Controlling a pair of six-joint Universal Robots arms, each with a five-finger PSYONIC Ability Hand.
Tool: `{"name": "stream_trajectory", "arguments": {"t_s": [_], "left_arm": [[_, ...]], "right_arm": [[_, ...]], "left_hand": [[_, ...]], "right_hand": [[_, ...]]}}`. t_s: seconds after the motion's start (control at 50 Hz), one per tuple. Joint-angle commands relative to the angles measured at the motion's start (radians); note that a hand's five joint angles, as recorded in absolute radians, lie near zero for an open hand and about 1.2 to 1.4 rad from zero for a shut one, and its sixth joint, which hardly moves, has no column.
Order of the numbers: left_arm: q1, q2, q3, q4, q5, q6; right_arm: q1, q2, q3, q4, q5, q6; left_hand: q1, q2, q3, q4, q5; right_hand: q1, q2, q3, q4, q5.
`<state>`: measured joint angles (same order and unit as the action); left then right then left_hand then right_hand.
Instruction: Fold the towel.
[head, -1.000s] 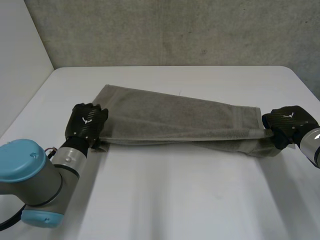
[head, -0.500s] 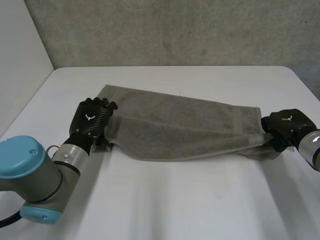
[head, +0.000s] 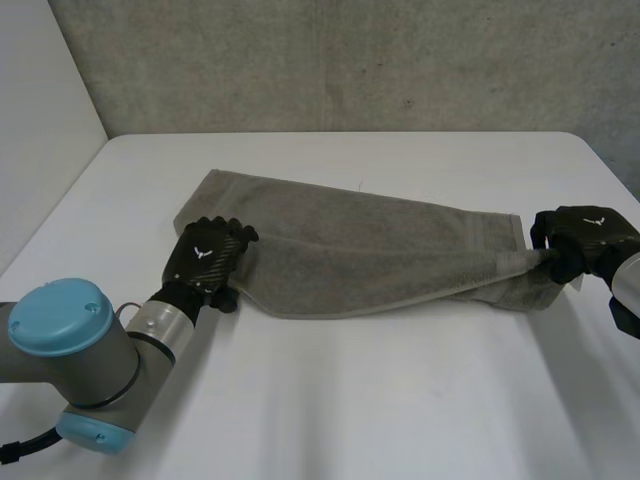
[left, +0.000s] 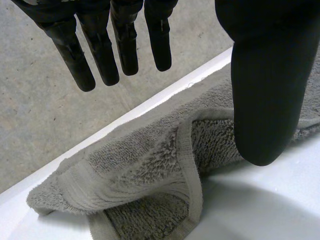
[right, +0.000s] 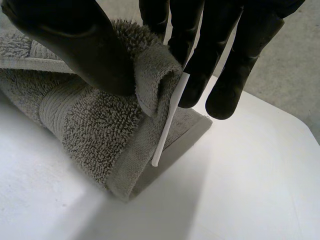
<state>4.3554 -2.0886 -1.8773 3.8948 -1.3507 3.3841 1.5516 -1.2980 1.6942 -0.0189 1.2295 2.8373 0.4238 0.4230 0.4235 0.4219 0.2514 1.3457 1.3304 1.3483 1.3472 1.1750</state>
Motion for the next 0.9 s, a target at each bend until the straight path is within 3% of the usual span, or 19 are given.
{"name": "stream_trajectory", "arguments": {"t_s": [0.02,0.32,0.58,0.68,0.9], "left_arm": [[0.0,-0.025,0.024,0.003,-0.011,0.0],[-0.02,-0.13,0.125,0.001,-0.019,0.001],[-0.034,-0.157,0.213,-0.014,-0.206,0.009],[-0.031,-0.153,0.231,-0.049,-0.3,0.102],[-0.008,-0.111,0.202,-0.052,-0.315,0.192]], "right_arm": [[-0.005,0.0,-0.002,0.002,-0.002,-0.006],[-0.008,0.0,-0.004,0.002,-0.002,-0.006],[-0.047,-0.011,-0.024,0.007,-0.001,-0.004],[-0.048,-0.009,-0.028,0.01,0.001,-0.004],[-0.051,-0.012,-0.03,0.008,-0.001,-0.007]], "left_hand": [[0.072,0.072,0.072,0.073,0.069],[0.18,0.181,0.18,0.182,0.178],[0.215,0.216,0.216,0.217,0.213],[0.21,0.21,0.21,0.211,0.207],[0.204,0.204,0.204,0.206,0.201]], "right_hand": [[0.051,0.066,0.048,0.049,0.047],[0.051,0.066,0.048,0.049,0.047],[0.051,0.066,0.048,0.049,0.047],[0.051,0.066,0.048,0.049,0.047],[0.051,0.066,0.048,0.049,0.047]]}}
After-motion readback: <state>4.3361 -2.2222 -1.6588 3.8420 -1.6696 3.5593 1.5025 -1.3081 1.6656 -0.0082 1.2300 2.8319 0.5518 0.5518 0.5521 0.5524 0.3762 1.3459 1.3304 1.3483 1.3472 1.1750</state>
